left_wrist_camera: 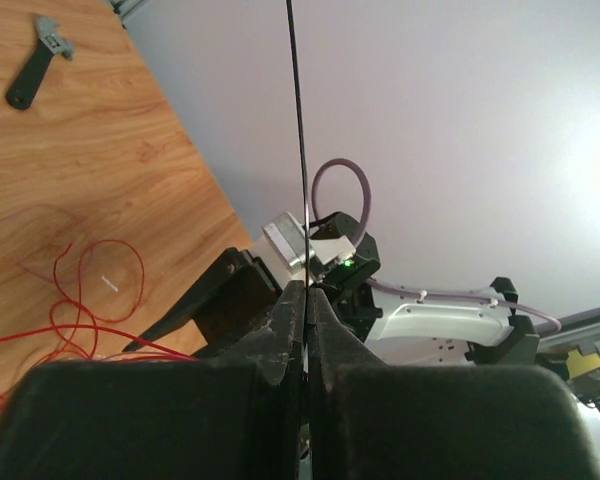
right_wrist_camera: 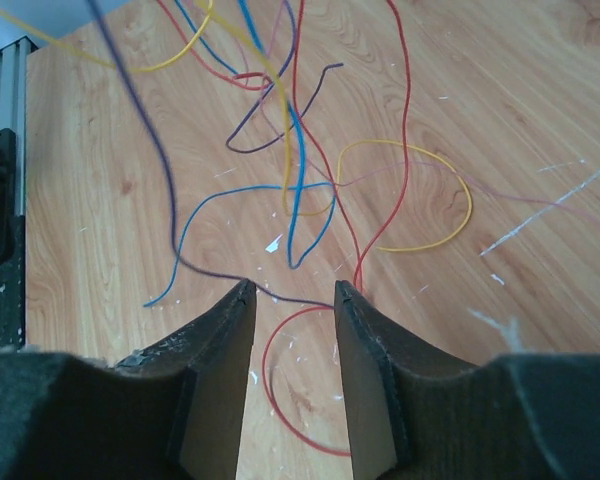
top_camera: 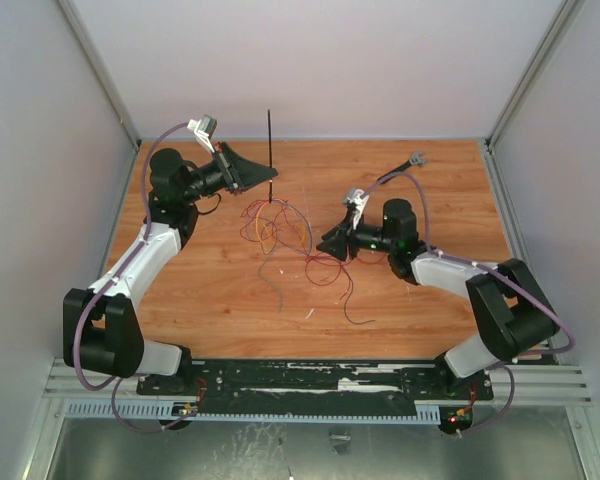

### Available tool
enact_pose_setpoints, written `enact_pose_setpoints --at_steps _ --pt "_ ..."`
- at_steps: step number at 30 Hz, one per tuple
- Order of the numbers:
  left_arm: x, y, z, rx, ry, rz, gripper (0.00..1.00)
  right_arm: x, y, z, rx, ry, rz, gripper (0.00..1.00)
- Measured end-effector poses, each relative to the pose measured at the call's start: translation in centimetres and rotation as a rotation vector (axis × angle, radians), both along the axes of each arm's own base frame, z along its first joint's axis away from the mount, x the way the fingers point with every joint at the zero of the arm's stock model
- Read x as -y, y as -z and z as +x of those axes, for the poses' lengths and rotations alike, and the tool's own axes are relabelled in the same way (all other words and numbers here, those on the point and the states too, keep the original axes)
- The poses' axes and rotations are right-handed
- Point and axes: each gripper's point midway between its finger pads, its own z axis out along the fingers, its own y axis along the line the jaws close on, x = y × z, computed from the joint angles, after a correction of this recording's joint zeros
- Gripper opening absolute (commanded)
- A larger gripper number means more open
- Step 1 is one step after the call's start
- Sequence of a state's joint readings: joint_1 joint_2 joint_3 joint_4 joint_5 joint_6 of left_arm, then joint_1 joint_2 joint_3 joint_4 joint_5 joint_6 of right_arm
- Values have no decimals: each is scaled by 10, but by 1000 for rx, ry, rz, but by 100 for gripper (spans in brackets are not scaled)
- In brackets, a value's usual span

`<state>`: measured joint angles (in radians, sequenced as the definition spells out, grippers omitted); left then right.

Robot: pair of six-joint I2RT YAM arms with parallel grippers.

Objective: Zip-tie the wires
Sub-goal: Adjust the cable.

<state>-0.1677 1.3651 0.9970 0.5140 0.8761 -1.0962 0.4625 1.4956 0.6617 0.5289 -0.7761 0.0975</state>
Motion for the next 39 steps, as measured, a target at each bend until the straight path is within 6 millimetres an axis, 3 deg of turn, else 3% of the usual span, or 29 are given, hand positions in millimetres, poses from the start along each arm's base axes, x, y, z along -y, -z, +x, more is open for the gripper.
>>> enact_pose_setpoints --at_steps 8,13,21,32,39 --pt "0 0 0 0 0 0 0 -28 -5 8 0 -49 25 27" --pt "0 0 0 1 0 0 0 -40 -2 9 -10 -72 35 0" --pt "0 0 0 1 0 0 0 -35 2 7 -20 -58 -6 0" --pt "0 -2 0 9 1 1 0 9 -62 16 128 96 -28 0" --pt "0 -3 -1 11 1 1 0 16 -69 24 126 142 -53 0"
